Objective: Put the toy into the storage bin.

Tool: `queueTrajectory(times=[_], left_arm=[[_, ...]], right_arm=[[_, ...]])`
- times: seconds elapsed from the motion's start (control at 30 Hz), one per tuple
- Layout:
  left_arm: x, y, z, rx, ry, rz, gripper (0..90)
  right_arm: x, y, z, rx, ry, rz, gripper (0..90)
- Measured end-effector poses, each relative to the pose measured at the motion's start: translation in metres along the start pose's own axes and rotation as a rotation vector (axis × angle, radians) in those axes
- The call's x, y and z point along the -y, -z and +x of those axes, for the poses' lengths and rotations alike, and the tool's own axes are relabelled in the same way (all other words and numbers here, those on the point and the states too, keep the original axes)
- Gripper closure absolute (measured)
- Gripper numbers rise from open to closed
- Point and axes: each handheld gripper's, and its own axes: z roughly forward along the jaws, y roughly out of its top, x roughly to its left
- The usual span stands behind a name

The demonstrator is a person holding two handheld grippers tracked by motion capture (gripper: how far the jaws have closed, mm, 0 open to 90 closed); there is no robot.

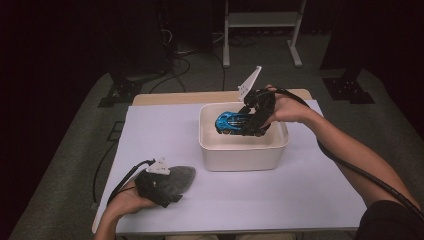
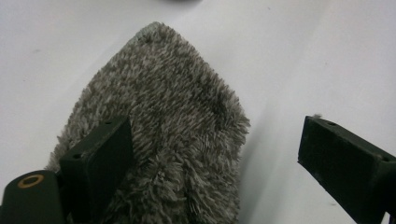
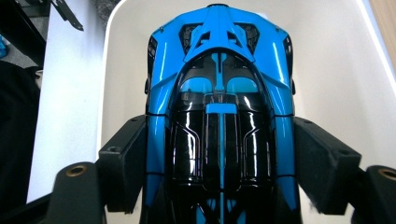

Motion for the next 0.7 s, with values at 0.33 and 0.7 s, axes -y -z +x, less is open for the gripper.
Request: queueTrajectory(times=[0.33, 0.7], left_arm=[[-0.002, 0.0, 0.001, 0.005, -0.008, 0.001, 9.6], [-0.001, 0.0, 0.001, 0.007, -0.002, 0.004, 9.6]], right_arm=[[0.003, -0.018, -0.005, -0.008, -0.01, 0.0, 25.3], [0.008, -0.045, -0.009, -0.039, -0.009, 0.027, 25.3]])
